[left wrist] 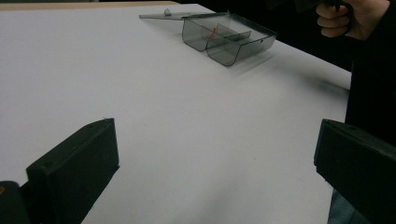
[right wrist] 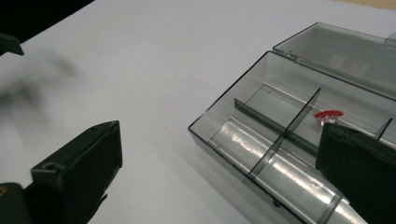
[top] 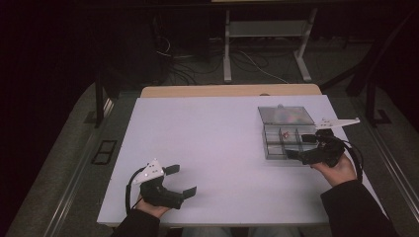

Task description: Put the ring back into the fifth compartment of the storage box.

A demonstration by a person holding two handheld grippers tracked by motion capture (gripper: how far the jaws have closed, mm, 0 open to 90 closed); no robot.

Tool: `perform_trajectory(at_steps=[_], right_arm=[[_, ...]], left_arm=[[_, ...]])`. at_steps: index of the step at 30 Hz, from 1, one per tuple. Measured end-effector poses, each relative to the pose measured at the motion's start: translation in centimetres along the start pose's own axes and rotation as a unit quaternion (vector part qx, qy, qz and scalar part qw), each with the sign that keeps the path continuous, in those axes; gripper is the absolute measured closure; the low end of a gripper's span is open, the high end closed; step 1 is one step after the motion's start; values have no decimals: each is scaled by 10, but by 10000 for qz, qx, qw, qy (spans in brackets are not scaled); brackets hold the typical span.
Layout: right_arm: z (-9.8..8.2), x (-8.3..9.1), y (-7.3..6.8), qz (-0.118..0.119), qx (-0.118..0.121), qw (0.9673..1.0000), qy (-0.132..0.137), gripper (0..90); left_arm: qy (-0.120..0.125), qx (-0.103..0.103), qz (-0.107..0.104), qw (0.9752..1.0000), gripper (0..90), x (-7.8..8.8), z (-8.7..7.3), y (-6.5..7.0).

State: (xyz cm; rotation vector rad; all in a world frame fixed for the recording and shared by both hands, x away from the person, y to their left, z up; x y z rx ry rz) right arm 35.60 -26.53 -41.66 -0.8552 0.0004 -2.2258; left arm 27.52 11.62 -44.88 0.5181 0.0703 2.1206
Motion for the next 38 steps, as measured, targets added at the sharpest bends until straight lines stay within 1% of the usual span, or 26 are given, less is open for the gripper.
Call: perform_trajectory(at_steps=[5,9,15,17,20,23,27,29,33,38], right_arm=[[-9,1,-7,73,24,10000,-1,0],[-16,4,-13,89,100,9999,35,0],[-28,5,-23,176,201,9996,108,0],[-33,5,-26,206,215,9995,78,0],[-42,4,-30,223,309,9992,81,0],[-50,2,-33,257,332,9991,73,0],[-61,-1,-36,294,299,9991,66,0],[-66,-2,-37,309,331,9990,46,0],[-72,-2,-43,338,415,9985,80,0],[-77,-5,-45,343,461,9983,84,0]], left_arm=[[2,0,5,10000,0,0,0,0],[-15,-2,-3,10000,0,0,0,0],[-19,-11,3,10000,0,0,0,0],[-13,-9,6,10000,0,0,0,0],[-17,-10,6,10000,0,0,0,0],[-13,-10,6,10000,0,0,0,0],[-18,-6,5,10000,0,0,-1,0],[-20,-3,3,10000,0,0,-1,0],[-25,10,-2,10000,0,-1,-1,0],[-42,9,-7,10000,0,-2,-1,0]])
Point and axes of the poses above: each handheld gripper's, and its own axes: x roughly backward along the jaws, z roughly out of its top, y roughly to its right, the point moved 7 cm from there along -x, roughly forward along the jaws, and after that the axes turned 2 degrees about y, right-handed, at the moved point
